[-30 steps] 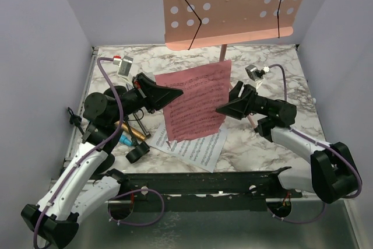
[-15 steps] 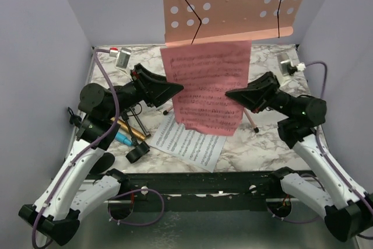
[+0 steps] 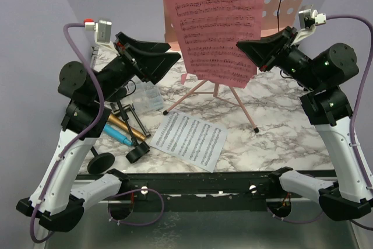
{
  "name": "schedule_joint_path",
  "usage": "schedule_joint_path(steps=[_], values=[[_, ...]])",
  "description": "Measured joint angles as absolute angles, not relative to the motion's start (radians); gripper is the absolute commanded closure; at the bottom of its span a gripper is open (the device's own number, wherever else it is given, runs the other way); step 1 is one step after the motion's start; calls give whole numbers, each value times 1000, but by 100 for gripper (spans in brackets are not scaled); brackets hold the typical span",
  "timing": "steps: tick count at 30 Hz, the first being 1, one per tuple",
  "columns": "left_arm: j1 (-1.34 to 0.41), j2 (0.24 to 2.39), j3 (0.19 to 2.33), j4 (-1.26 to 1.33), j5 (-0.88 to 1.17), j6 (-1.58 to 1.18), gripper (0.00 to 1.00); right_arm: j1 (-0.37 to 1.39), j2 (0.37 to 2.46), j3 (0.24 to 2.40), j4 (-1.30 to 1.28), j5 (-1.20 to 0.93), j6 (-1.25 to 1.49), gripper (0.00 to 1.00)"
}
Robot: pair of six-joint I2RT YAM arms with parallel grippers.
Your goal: Set up the instrument practice props
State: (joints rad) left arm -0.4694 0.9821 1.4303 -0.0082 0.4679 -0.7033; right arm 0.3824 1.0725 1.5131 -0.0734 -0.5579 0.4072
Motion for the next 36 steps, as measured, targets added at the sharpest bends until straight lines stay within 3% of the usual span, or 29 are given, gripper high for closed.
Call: schedule_joint_path(steps=[11, 19, 36], values=[[-471, 1218, 1547, 17, 461, -767, 29, 382, 1196, 1824, -343, -336, 267, 100], [-525, 1232, 1573, 58, 399, -757, 32, 382, 1285, 2020, -370, -270, 220, 100], [-679, 1284, 1607, 111, 99, -630, 50, 382, 1427, 2251, -421, -172, 156, 100]])
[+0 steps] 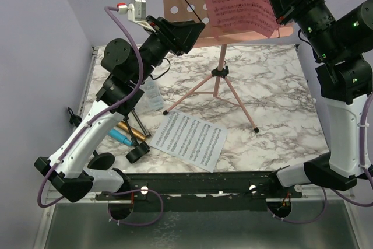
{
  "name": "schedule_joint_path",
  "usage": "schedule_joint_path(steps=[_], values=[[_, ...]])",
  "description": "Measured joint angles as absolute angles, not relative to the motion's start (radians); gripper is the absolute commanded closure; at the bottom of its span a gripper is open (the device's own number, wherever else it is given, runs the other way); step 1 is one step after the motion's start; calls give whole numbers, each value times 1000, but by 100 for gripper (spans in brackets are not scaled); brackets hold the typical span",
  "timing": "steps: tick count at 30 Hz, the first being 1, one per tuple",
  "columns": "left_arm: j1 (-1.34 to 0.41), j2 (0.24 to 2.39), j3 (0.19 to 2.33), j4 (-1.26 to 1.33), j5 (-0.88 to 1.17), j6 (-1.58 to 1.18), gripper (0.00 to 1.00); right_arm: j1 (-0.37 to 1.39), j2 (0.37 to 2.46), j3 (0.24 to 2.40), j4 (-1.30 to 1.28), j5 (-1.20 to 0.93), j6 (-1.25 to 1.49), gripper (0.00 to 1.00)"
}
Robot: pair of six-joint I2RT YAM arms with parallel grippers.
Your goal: Set up the instrument practice props
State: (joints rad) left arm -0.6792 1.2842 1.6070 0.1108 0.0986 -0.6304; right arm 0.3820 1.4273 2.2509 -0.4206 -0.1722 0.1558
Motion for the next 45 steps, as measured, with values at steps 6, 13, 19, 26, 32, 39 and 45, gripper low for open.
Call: schedule_joint_path(steps=[6, 13, 19, 26, 32, 39, 45], values=[[-688, 1285, 1602, 138, 41, -634, 55, 382, 1422, 2199, -383, -177, 169, 100], [-709, 1291, 1590, 164, -26, -643, 60, 382, 1419, 2093, -316, -196, 215, 100], [-723, 1302, 1584, 177, -68, -643, 64, 382, 1414, 2088, -274, -205, 244, 100], [-731, 1320, 1582, 191, -100, -643, 67, 382, 1397, 2069, -218, -212, 271, 100], [-735, 1330, 1579, 202, -116, -642, 73, 382, 1394, 2034, -183, -213, 288, 100], [-735, 1331, 1576, 229, -121, -641, 78, 382, 1394, 2019, -155, -230, 303, 100], [-735, 1342, 1576, 241, -122, -636, 89, 379, 1394, 1997, -121, -244, 318, 100]])
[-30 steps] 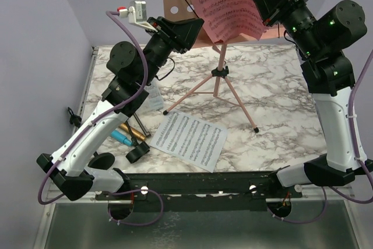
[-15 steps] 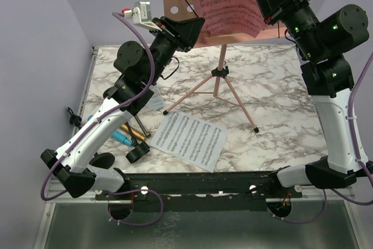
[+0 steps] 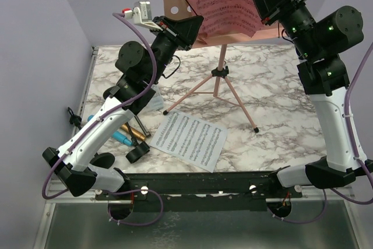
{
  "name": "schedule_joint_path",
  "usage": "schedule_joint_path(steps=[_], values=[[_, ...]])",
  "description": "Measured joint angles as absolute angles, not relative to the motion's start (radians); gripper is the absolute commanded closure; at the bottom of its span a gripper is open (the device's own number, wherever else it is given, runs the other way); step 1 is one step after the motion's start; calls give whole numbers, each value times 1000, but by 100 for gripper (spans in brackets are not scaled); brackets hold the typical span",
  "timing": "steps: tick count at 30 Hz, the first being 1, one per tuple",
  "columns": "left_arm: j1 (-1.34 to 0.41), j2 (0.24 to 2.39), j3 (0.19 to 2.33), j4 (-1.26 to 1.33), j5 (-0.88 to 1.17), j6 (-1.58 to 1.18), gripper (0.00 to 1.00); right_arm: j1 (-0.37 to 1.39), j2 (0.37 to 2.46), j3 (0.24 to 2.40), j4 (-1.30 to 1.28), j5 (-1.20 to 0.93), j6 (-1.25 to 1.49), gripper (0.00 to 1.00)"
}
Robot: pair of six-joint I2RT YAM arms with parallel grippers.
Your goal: Set up the instrument practice props
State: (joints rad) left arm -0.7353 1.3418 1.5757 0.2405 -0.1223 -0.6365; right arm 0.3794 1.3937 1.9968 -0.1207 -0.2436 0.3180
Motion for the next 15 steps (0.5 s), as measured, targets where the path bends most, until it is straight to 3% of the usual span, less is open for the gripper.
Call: schedule_joint_path(steps=[6, 15], values=[[-735, 1343, 1565, 261, -122, -627, 100, 377, 1394, 1981, -99, -249, 332, 100], [-736, 1341, 1537, 313, -120, -608, 100, 376, 1394, 1978, -74, -249, 353, 100]])
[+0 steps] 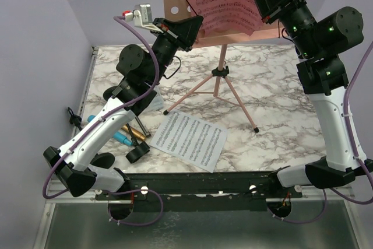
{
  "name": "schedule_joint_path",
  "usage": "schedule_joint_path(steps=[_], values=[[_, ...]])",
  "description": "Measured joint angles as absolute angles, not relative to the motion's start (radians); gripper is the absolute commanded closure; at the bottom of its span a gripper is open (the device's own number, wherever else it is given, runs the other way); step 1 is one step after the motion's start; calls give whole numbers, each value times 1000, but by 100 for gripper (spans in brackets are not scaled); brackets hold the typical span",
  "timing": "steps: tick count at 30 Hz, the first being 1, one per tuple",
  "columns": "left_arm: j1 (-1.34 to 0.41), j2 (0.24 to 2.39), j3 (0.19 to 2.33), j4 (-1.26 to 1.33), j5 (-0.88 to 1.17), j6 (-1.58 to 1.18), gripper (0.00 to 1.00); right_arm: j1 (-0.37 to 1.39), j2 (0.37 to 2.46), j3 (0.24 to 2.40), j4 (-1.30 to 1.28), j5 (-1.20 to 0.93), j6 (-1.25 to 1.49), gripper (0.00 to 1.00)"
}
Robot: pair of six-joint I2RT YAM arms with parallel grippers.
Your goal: Set up the instrument practice props
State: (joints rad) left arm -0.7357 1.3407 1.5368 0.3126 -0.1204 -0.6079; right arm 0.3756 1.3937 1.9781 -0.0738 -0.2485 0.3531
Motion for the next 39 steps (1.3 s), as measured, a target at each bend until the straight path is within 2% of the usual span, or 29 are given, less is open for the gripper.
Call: schedule_joint_path(steps=[11, 30, 39], values=[[-736, 1317, 1469, 400, -93, -555, 100, 371, 1407, 1979, -47, -268, 392, 100], [-736, 1317, 1465, 413, -71, -522, 100, 371, 1486, 1978, 65, -484, 530, 100], [-736, 1317, 1465, 414, -71, -522, 100, 371, 1496, 1956, 101, -503, 546, 100]])
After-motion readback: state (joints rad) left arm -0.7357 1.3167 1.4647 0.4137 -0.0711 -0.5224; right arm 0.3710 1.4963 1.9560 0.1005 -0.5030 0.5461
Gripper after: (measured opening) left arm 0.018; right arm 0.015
